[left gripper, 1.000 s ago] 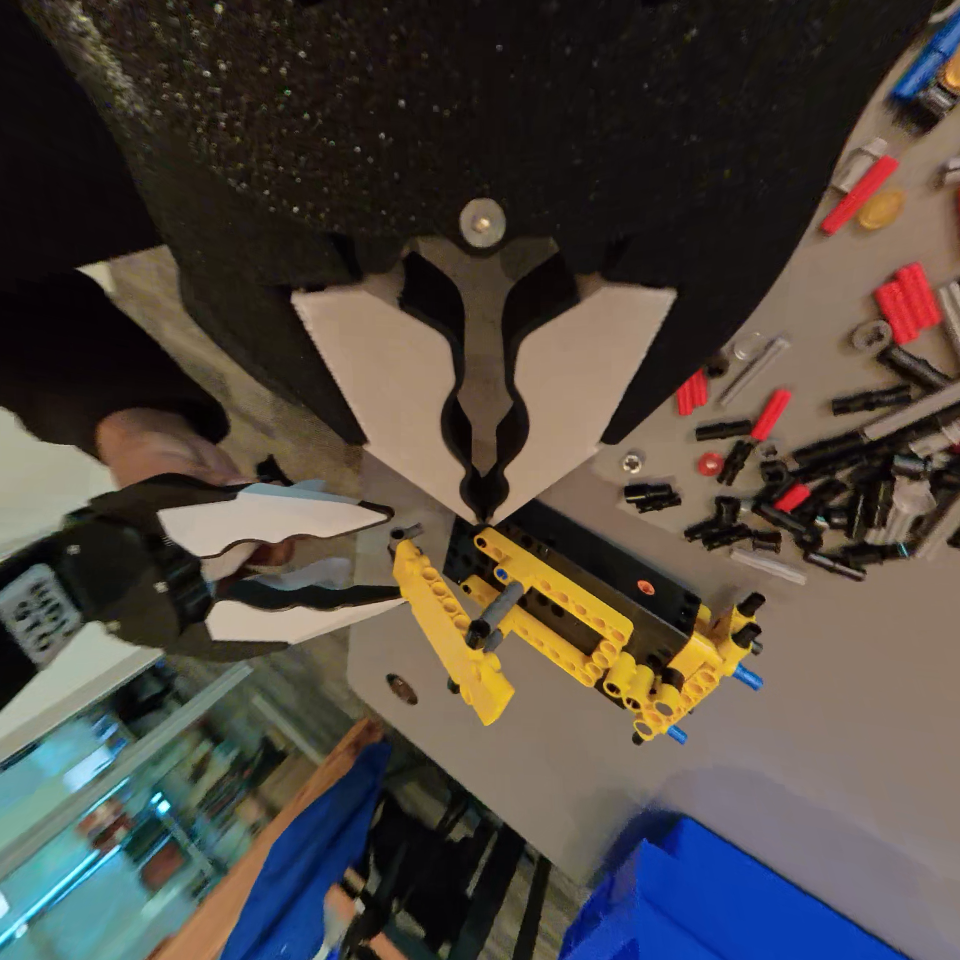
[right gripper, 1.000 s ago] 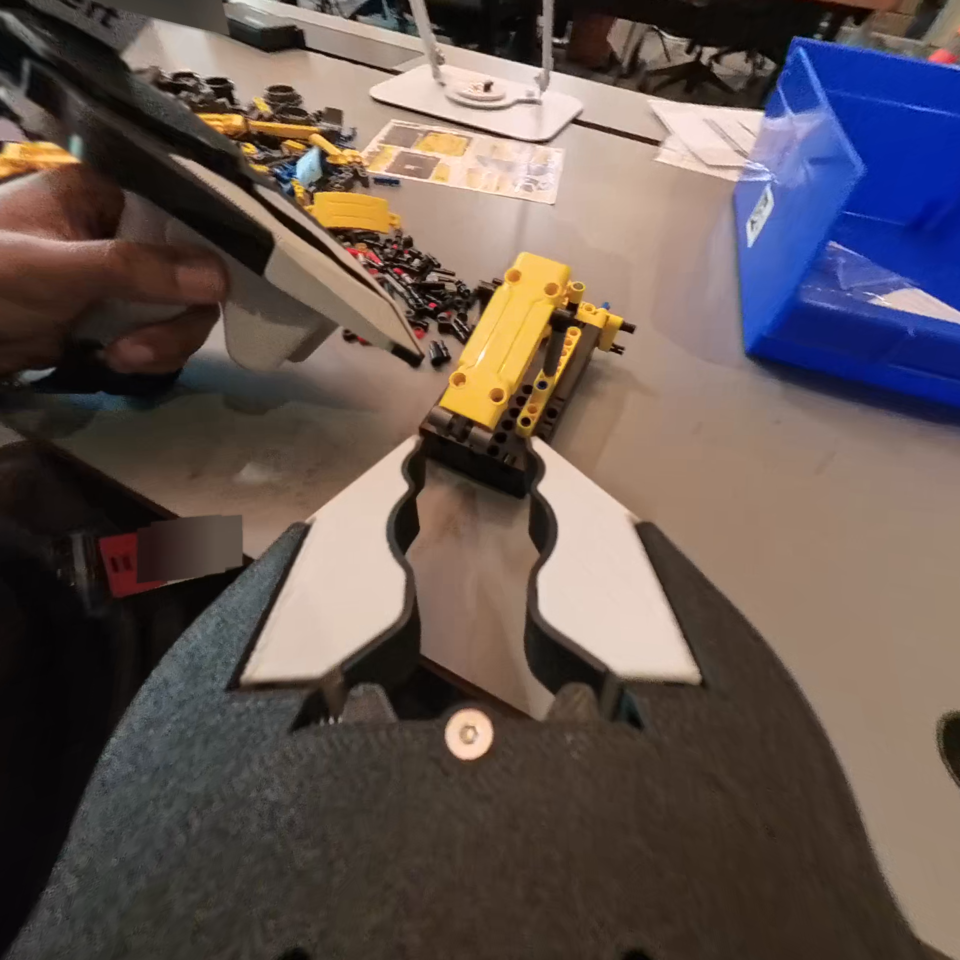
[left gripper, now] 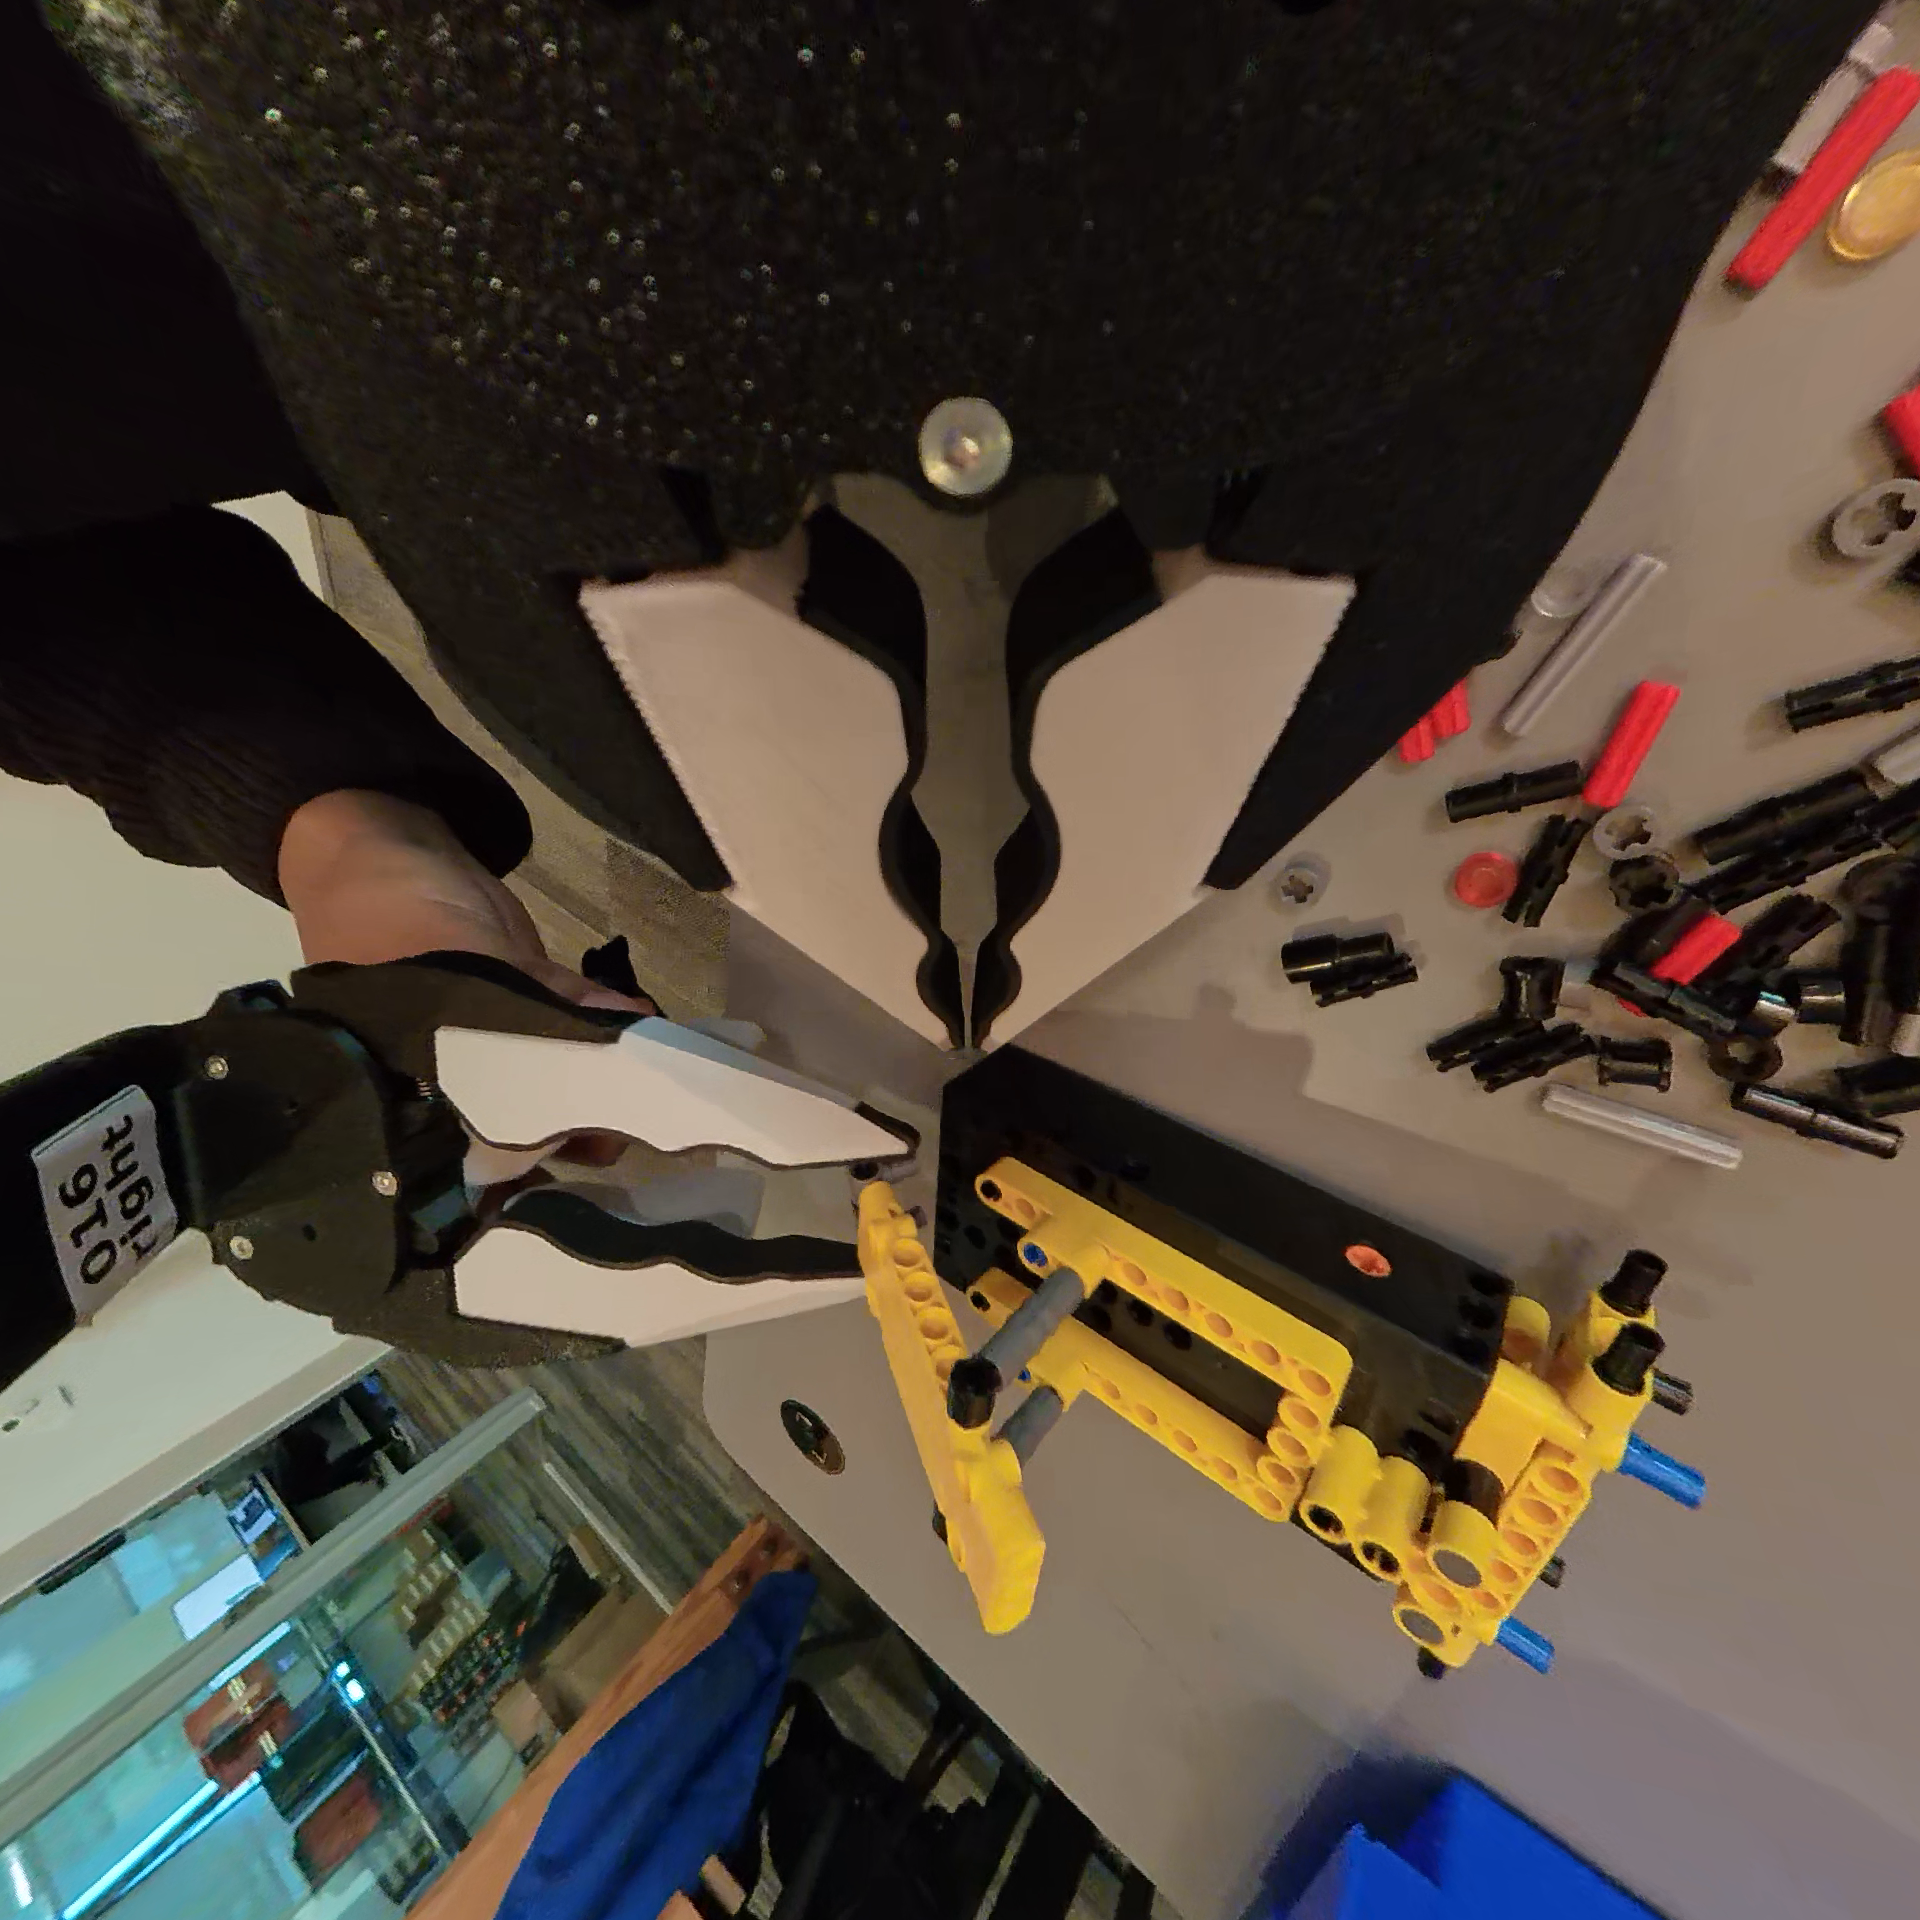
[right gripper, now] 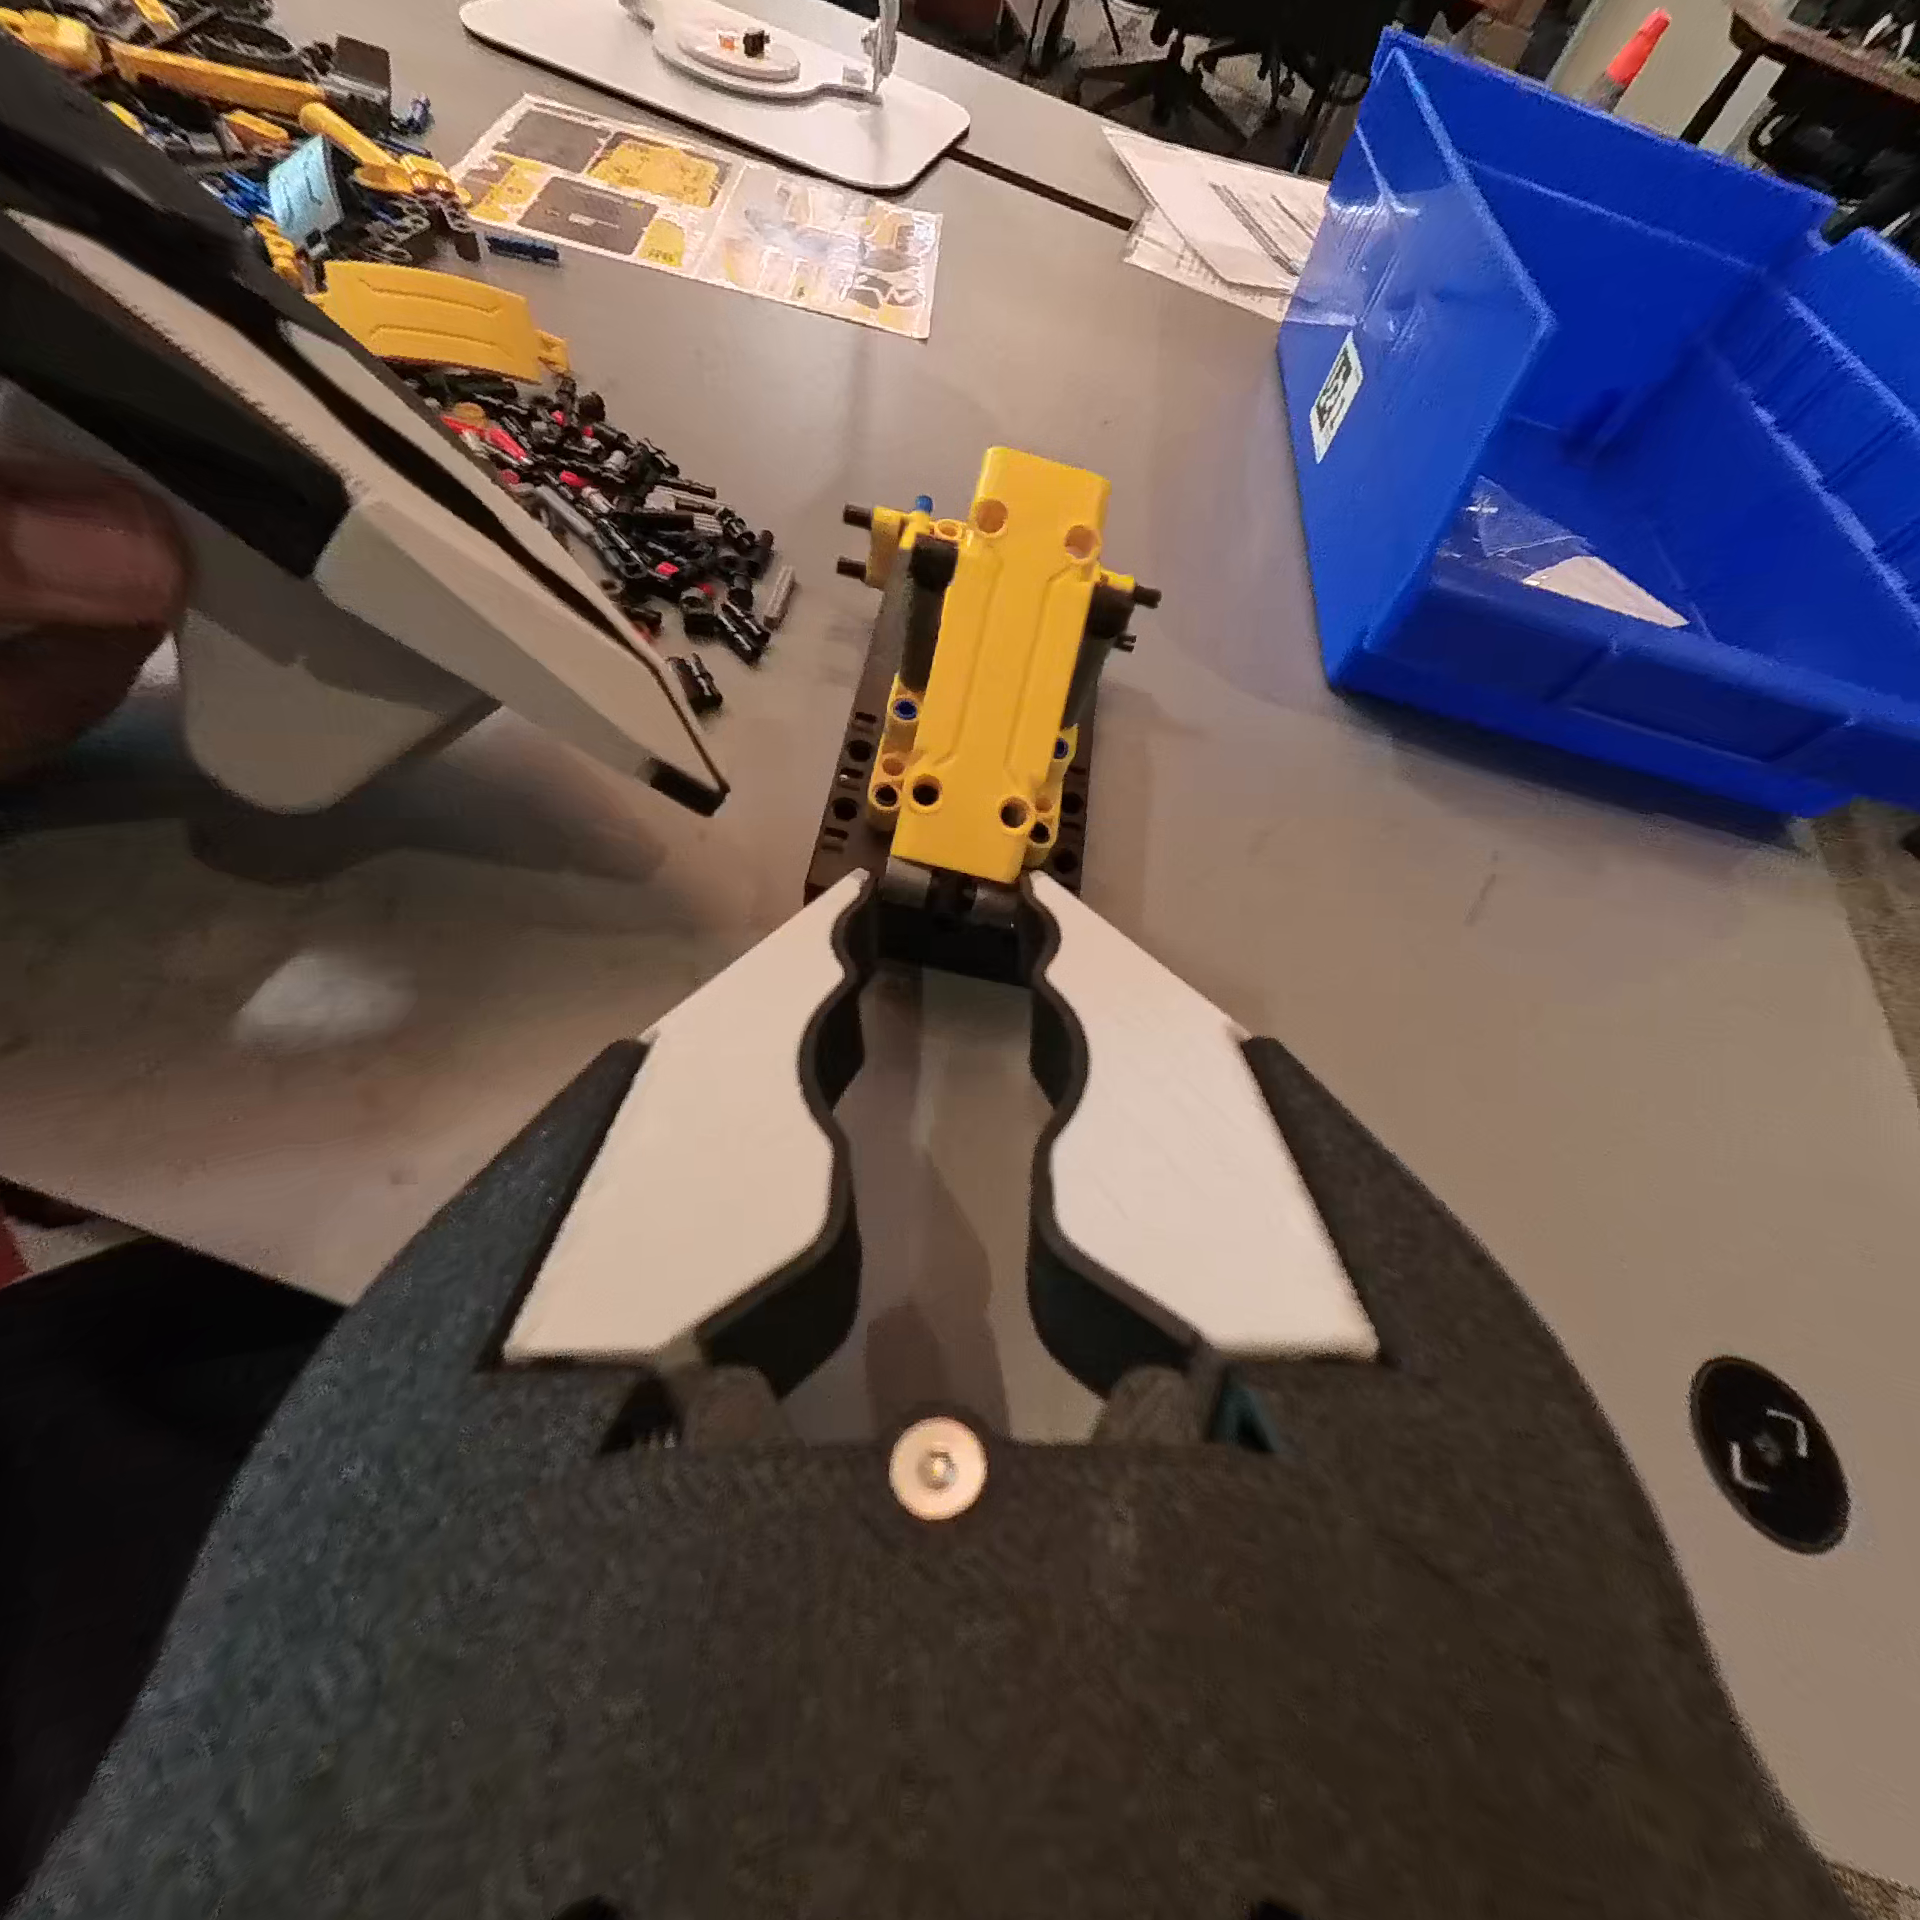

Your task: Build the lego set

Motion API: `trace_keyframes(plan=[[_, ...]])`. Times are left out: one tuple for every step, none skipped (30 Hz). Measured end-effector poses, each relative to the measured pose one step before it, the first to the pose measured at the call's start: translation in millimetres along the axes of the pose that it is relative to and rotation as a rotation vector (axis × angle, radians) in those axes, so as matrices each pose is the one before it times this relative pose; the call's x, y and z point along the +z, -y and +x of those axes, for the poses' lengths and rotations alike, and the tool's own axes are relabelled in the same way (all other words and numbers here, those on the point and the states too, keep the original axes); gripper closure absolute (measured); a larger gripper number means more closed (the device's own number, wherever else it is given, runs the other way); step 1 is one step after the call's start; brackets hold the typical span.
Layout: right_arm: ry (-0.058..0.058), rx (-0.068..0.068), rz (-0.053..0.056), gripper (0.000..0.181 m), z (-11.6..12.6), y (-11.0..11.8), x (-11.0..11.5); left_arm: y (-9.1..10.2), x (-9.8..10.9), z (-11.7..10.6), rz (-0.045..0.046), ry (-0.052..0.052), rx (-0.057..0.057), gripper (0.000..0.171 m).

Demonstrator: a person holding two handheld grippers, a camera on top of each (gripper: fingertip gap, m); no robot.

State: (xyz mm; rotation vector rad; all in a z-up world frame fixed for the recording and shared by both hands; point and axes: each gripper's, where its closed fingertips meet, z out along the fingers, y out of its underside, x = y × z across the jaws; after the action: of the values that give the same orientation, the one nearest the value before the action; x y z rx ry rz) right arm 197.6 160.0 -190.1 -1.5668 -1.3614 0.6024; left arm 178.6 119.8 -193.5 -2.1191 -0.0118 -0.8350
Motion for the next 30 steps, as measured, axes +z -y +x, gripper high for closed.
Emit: trace_keyframes(plan=[[-0.0053,-0.0058,-0.0039,0.155,1.42,-0.39,1.99,-0.76,0.53,0.47,-0.00509,-0.0013,0.0012,0.171],[-0.0041,-0.0065,-0.0030,0.155,1.02,-0.47,2.20,-0.34,0.46,0.17,-0.00265,-0.0010,-0.0014,0.171],[-0.0050,-0.0074,-0.0040,0.155,0.93,-0.70,2.24,-0.25,0.15,0.43,-0.00076,-0.0037,-0.0015,0.171],[-0.0058,-0.0045,0.0007,0.155,1.04,0.19,1.77,0.10,-0.01,0.28,0.00110,-0.0034,-0.0021,0.171],[-0.0032,-0.0020,0.0010,0.155,0.69,0.52,1.33,0.33,-0.43,-0.09,0.00295,-0.0029,-0.0033,0.171],[-0.0008,-0.0003,-0.0002,0.155,0.57,0.31,0.89,0.56,-0.55,0.17,0.00478,-0.0042,-0.0038,0.171],[0.0014,0.0004,-0.0007,0.155,0.15,0.15,0.41,0.69,-0.64,0.09,0.00521,-0.0048,-0.0037,0.171],[0.0032,-0.0011,-0.0015,0.155,-0.02,0.03,-0.13,0.58,-0.55,0.19,0.00478,-0.0044,-0.0037,0.171],[0.0019,-0.0030,-0.0051,0.155,-0.08,-0.44,-0.53,0.55,-0.53,-0.10,0.00408,-0.0025,-0.0036,0.171],[0.0039,-0.0041,-0.0124,0.154,-0.51,-1.49,-0.99,0.35,-0.38,0.00,0.00312,-0.0029,-0.0033,0.171],[0.0073,-0.0064,-0.0160,0.148,-1.31,-2.03,-1.38,0.55,-0.50,-0.08,0.00382,-0.0036,-0.0040,0.170],[-0.0018,-0.0053,-0.0141,0.140,0.08,-2.11,-2.18,0.76,-0.75,-0.03,0.00568,-0.0037,-0.0046,0.170],[-0.0072,-0.0068,-0.0061,0.137,0.89,-1.20,-3.00,0.93,-0.74,-0.16,0.00661,-0.0033,-0.0046,0.170],[-0.0062,-0.0086,0.0055,0.137,1.00,0.39,-3.62,1.06,-0.72,-0.36,0.00648,-0.0015,-0.0046,0.169],[-0.0116,-0.0036,0.0102,0.137,1.99,1.40,-3.86,1.14,-0.68,-0.43,0.00558,-0.0015,-0.0036,0.169],[-0.0078,0.0034,0.0142,0.137,2.00,2.73,-3.63,1.43,-0.60,-0.16,0.00631,-0.0016,-0.0005,0.169],[0.0005,0.0120,0.0184,0.137,1.25,4.00,-2.90,2.24,-0.72,-0.96,0.00765,0.0055,0.0035,0.168],[0.0047,0.0232,0.0194,0.137,0.77,4.42,-1.75,2.66,-0.76,-1.85,0.00679,0.0146,0.0107,0.167],[0.0095,0.0317,0.0153,0.138,0.07,3.72,-0.10,3.31,-0.88,-1.76,0.00576,0.0179,0.0153,0.166],[0.0149,0.0336,0.0058,0.138,-0.75,1.67,1.54,4.59,-0.96,-1.08,0.00505,0.0159,0.0139,0.164],[0.0142,0.0307,-0.0029,0.138,-0.88,-0.16,2.55,6.14,-1.17,-0.68,0.00617,0.0145,0.0151,0.161],[0.0096,0.0231,-0.0081,0.138,-0.49,-1.62,3.24,7.93,-1.56,-1.48,0.00898,0.0185,0.0196,0.157],[0.0113,0.0133,-0.0095,0.139,-1.19,-1.96,3.28,9.42,-1.75,-3.73,0.01144,0.0264,0.0246,0.154],[0.0073,0.0074,-0.0070,0.139,-1.10,-1.50,3.11,10.07,-1.60,-5.77,0.01159,0.0323,0.0213,0.151],[0.0015,0.0030,0.0011,0.141,-0.59,-0.35,2.41,10.63,-0.97,-5.91,0.01116,0.0264,0.0172,0.146],[-0.0004,-0.0012,0.0070,0.146,-0.40,0.48,1.63,11.23,-0.12,-5.47,0.01543,0.0180,0.0205,0.141],[-0.0023,-0.0027,0.0066,0.151,0.17,0.47,1.29,10.69,1.01,-6.94,0.01850,0.0222,0.0196,0.138],[-0.0020,-0.0049,0.0056,0.156,0.54,0.60,0.69,9.10,2.39,-6.69,0.01506,0.0173,0.0205,0.136],[-0.0002,-0.0041,0.0017,0.156,0.82,-0.06,0.55,7.22,3.71,-6.81,0.00903,0.0142,0.0189,0.134],[0.0026,0.0026,-0.0015,0.156,1.10,-0.51,0.36,4.48,4.63,-7.82,-0.00288,0.0218,0.0159,0.131]])
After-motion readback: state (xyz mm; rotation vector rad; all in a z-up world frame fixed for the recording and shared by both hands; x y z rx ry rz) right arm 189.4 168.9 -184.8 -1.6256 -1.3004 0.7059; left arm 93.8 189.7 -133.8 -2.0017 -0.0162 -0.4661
